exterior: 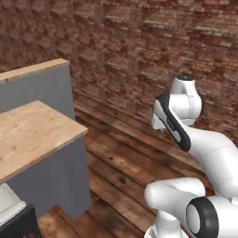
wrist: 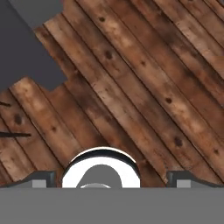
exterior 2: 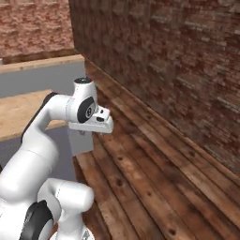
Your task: There is a wine glass and glass cup on the dining counter. Place the wine bottle next to the wine glass and the juice bottle next to the glass cup.
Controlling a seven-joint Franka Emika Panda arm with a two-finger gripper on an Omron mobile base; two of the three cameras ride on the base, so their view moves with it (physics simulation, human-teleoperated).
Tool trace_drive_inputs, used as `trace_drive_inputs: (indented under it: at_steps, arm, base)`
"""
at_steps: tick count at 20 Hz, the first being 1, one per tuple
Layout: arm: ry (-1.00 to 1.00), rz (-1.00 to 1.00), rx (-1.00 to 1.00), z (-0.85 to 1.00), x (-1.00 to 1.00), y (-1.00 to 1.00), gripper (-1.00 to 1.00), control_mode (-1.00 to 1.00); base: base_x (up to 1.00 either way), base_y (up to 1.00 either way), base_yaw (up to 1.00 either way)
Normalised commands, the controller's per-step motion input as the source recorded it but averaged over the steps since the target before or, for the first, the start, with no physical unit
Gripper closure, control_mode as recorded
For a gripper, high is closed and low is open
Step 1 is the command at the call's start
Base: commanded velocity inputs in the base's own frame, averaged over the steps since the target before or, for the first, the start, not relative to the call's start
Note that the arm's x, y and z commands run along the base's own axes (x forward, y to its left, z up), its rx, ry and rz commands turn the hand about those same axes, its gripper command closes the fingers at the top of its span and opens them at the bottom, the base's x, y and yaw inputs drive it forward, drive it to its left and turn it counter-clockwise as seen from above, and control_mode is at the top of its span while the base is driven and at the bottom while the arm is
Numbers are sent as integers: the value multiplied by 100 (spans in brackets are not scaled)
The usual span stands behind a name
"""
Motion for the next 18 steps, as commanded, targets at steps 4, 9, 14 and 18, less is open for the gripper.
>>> trace_drive_inputs:
  at_steps: [4,9,14,18]
  arm:
    - [0,0,0,0,0,0,-100,100]
    - [0,0,0,0,0,0,-100,100]
    - [0,0,0,0,0,0,-100,100]
    - [0,0,0,0,0,0,-100,100]
  base:
    - [0,2,-99]
    - [45,12,-52]
    - [83,19,11]
    - [88,19,14]
